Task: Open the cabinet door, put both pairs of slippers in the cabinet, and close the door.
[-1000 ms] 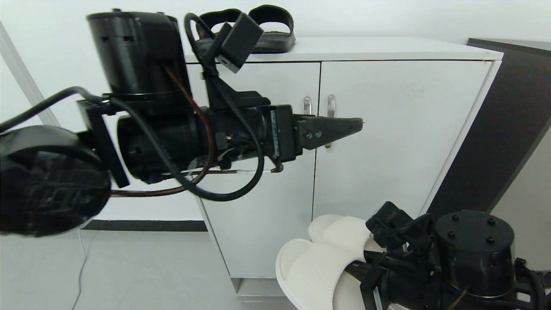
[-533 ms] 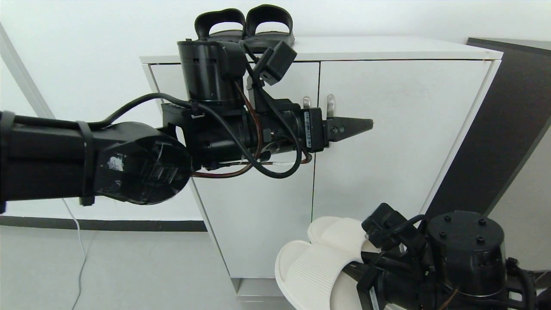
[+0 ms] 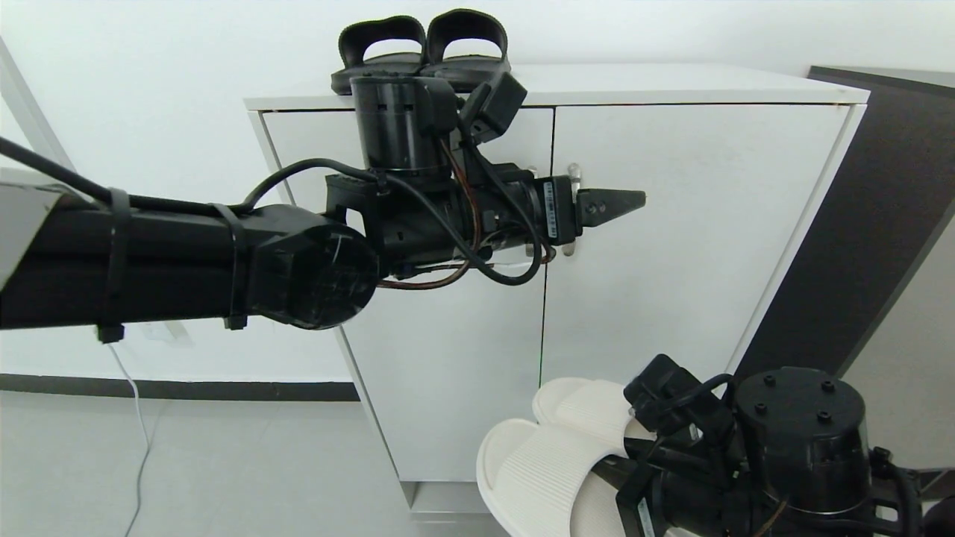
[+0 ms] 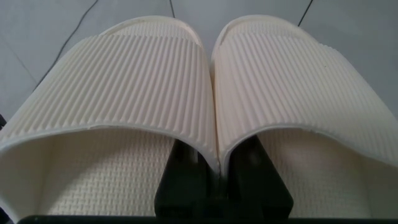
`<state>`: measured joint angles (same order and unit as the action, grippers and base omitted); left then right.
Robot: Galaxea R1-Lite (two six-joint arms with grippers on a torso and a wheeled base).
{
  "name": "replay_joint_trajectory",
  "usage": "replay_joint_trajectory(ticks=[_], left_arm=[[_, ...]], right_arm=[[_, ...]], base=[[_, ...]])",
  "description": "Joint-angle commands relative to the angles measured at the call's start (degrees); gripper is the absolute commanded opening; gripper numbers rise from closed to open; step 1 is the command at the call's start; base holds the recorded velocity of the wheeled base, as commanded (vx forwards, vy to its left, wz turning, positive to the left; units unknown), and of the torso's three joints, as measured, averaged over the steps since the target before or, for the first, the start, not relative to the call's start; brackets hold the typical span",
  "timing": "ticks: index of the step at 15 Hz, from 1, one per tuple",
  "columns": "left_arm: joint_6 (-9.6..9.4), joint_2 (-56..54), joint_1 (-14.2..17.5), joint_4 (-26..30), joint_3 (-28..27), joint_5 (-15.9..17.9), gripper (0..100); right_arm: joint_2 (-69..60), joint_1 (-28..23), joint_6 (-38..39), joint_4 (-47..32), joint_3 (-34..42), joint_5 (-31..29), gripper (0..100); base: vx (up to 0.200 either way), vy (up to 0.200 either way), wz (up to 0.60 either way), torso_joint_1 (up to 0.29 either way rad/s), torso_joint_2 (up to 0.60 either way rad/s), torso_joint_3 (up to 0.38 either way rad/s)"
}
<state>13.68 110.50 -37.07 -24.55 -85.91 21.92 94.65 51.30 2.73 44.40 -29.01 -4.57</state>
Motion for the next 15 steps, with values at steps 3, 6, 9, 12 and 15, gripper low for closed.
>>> replay_joint_trajectory(ticks=[3,6,9,12,15], left_arm=[[0.03,3.23,0.07,0.29,-2.25,-0.47,100],[0.12,1.65,0.07,0.29,-0.31,-0.47,0],[0.47,-3.01,-0.28,0.21,4.87,-0.21,0],[0.56,-8.1,-1.86,0.03,10.32,-0.12,0],[1.53,-13.38,-4.85,-0.15,15.77,-0.12,0]], right_arm=[[0.27,0.03,-0.01,-0.01,0.19,0.0,0],[0.27,0.03,-0.09,-0.1,0.19,0.0,0],[-0.52,0.47,-0.09,-0.1,1.42,2.73,0],[-2.63,1.61,-0.18,-0.1,3.53,7.74,0],[-3.33,2.75,-1.68,-0.01,5.37,9.49,0]], base=[[0.0,0.0,0.0,0.0,0.0,0.0],[0.0,0.0,0.0,0.0,0.0,0.0],[0.0,0.0,0.0,0.0,0.0,0.0],[0.0,0.0,0.0,0.0,0.0,0.0],[0.0,0.0,0.0,0.0,0.0,0.0]])
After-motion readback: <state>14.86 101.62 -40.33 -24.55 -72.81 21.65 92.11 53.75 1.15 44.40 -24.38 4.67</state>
